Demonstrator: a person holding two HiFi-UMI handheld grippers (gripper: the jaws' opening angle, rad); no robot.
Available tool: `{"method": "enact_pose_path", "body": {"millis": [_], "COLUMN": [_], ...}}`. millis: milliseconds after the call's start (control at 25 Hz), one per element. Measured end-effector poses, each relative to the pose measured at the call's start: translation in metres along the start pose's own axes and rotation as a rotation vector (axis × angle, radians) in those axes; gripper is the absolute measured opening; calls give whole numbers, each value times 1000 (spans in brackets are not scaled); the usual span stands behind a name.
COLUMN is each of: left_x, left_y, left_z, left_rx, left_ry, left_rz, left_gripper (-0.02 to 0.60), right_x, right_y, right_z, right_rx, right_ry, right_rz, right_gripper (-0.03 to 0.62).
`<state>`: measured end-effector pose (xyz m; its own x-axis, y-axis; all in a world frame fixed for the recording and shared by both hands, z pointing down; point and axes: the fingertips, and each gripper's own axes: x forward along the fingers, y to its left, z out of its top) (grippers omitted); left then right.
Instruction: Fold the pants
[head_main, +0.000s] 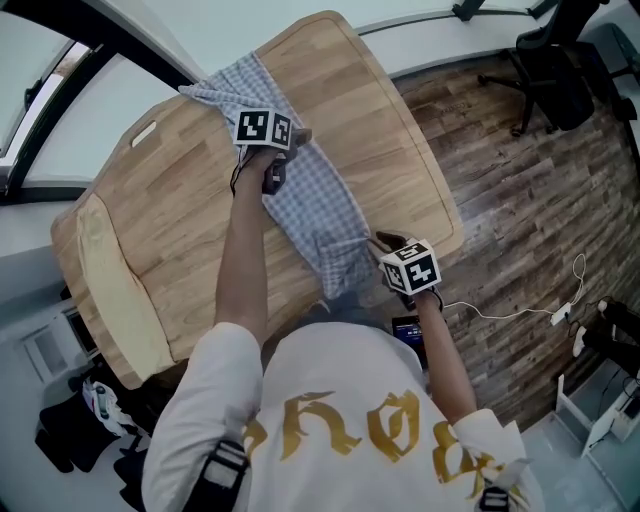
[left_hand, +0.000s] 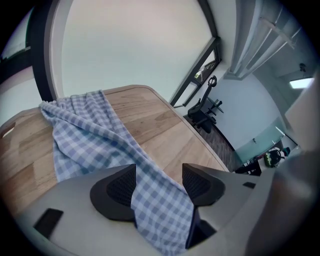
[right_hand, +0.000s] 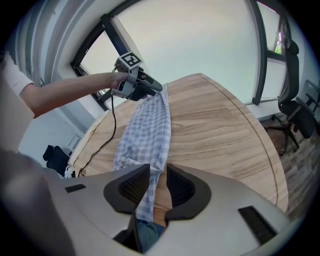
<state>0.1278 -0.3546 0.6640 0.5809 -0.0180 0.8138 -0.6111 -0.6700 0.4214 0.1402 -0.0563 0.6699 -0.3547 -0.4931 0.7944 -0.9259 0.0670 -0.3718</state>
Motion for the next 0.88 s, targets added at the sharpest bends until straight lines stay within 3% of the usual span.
{"method": "enact_pose_path", "body": {"millis": [360,600,880], "left_x": [-36,-55,-69], "left_y": [-15,-27,-45], "left_z": [-69,-126,-187], "left_rx": [42,77,125], "left_ry": [44,85,129], "left_rz": [-48,-72,-124], "left_gripper": [279,279,279], "right_x": [0,18,46], "right_y": [56,101,119], "right_z": [9,-5,-14], "right_rx": [-61,-78,31], "right_ry": [-17,3,-9], "right_rz": [20,56,41], "right_gripper": [137,137,153]}}
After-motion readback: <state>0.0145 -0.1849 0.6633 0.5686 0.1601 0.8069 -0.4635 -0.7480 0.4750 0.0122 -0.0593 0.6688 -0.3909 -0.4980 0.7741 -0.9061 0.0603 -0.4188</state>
